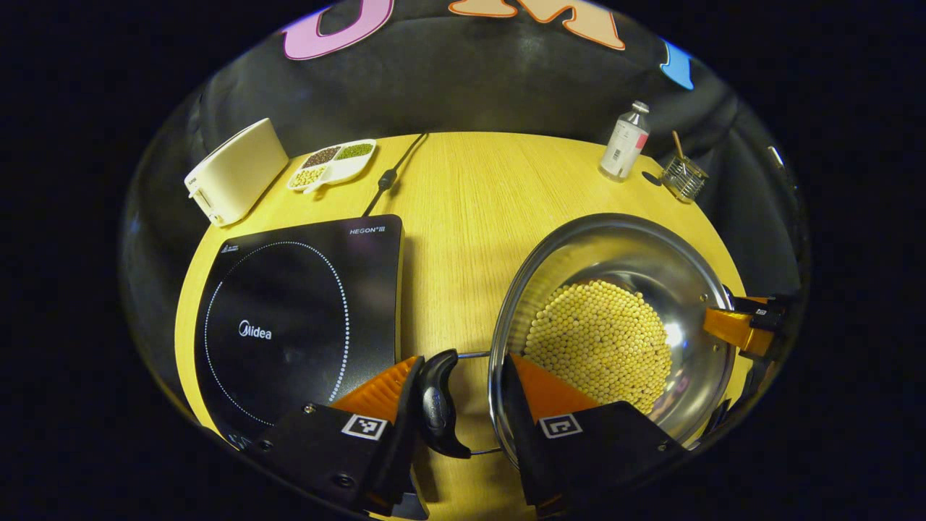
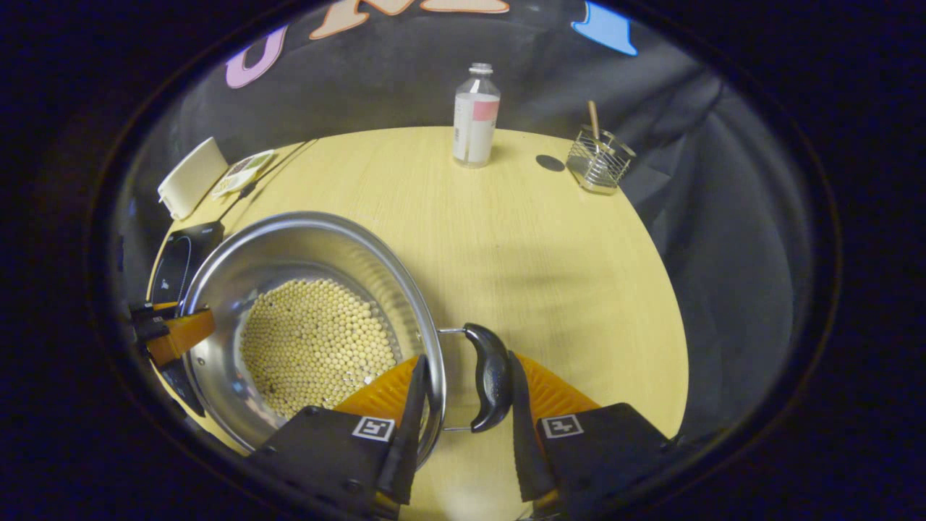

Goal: First push the handle of the pot to place it horizontally, then grasp the pot with both hands and set it on the induction cooktop.

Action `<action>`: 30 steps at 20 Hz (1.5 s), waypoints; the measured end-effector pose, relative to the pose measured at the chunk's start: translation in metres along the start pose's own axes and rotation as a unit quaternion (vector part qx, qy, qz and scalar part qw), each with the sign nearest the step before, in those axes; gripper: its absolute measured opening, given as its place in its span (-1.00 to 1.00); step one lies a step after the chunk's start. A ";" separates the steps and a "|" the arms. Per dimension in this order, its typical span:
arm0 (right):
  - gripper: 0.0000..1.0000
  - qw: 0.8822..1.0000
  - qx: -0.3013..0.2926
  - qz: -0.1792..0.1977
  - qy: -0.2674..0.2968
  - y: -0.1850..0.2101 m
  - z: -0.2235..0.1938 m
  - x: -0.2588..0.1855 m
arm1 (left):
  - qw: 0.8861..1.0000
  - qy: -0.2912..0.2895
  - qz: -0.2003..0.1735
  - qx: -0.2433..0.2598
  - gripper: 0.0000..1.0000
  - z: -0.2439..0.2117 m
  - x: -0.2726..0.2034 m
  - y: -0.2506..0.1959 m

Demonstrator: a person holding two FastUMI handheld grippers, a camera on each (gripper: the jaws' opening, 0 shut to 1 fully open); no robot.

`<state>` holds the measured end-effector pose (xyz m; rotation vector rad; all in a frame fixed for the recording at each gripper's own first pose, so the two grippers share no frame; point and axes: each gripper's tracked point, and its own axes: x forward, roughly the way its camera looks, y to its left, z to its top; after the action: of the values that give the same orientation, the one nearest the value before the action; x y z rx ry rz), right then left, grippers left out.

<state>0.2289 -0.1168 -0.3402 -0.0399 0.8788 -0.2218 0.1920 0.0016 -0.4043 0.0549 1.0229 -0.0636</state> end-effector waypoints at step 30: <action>-0.02 0.995 0.045 0.073 -0.055 0.034 0.001 -0.057 | 0.999 -0.017 0.038 -0.003 0.15 0.014 -0.071 0.037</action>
<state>0.2001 -0.0715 -0.3008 0.0954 0.7584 -0.1221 0.1699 0.0391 -0.3356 0.0872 0.9858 0.0071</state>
